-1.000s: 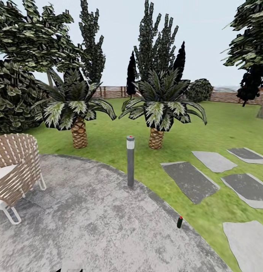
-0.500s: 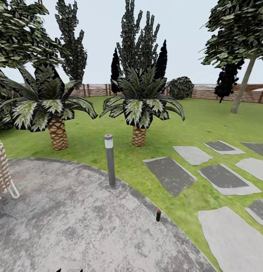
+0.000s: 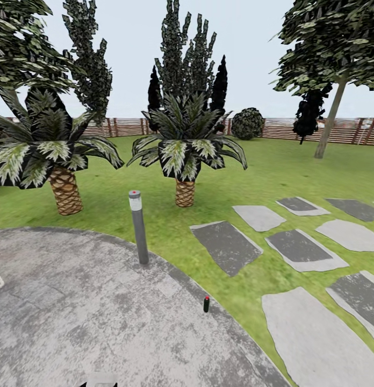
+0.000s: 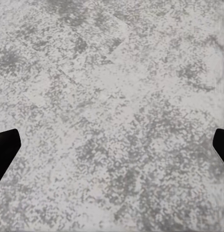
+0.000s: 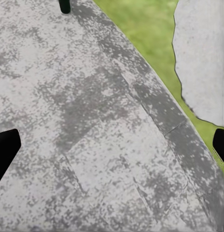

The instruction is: Pick up the pesticide atomizer in the garden and spray insectifuge to fully cover both potted plants in the garden.

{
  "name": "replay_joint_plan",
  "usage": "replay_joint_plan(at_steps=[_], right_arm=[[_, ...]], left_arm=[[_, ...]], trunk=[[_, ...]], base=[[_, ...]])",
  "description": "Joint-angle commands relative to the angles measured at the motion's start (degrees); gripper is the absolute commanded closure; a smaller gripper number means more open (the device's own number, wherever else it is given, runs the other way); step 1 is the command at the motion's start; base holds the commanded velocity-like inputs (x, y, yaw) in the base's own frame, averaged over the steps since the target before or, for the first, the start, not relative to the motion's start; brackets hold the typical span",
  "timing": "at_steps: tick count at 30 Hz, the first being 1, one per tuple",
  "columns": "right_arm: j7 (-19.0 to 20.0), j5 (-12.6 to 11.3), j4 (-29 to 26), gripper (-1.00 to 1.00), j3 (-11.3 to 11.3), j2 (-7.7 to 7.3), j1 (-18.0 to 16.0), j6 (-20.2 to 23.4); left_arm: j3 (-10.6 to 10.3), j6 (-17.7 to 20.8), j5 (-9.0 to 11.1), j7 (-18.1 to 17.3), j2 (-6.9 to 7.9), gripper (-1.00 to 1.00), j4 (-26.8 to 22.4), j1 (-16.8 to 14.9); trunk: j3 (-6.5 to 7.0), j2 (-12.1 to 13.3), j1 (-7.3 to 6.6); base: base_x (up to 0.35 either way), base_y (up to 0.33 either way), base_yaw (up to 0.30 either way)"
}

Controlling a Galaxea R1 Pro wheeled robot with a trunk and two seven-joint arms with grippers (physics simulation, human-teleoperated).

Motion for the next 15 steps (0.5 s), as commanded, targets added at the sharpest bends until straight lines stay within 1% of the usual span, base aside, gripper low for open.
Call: replay_joint_plan(at_steps=[1, 15], right_arm=[[0.0, 0.0, 0.1, -1.00, 0.0, -0.01, 0.0, -0.2], [0.0, 0.0, 0.1, -1.00, 0.1, -0.01, 0.0, -0.2]], left_arm=[[0.0, -0.2, 0.0, -0.1, 0.01, -1.00, 0.0, 0.0], [0.0, -0.2, 0.0, 0.0, 0.01, -1.00, 0.0, 0.0]], trunk=[[-0.06, 0.0, 0.00], [-0.06, 0.0, 0.00]], base=[[0.000, -0.272, -0.001], [0.000, -0.272, 0.000]])
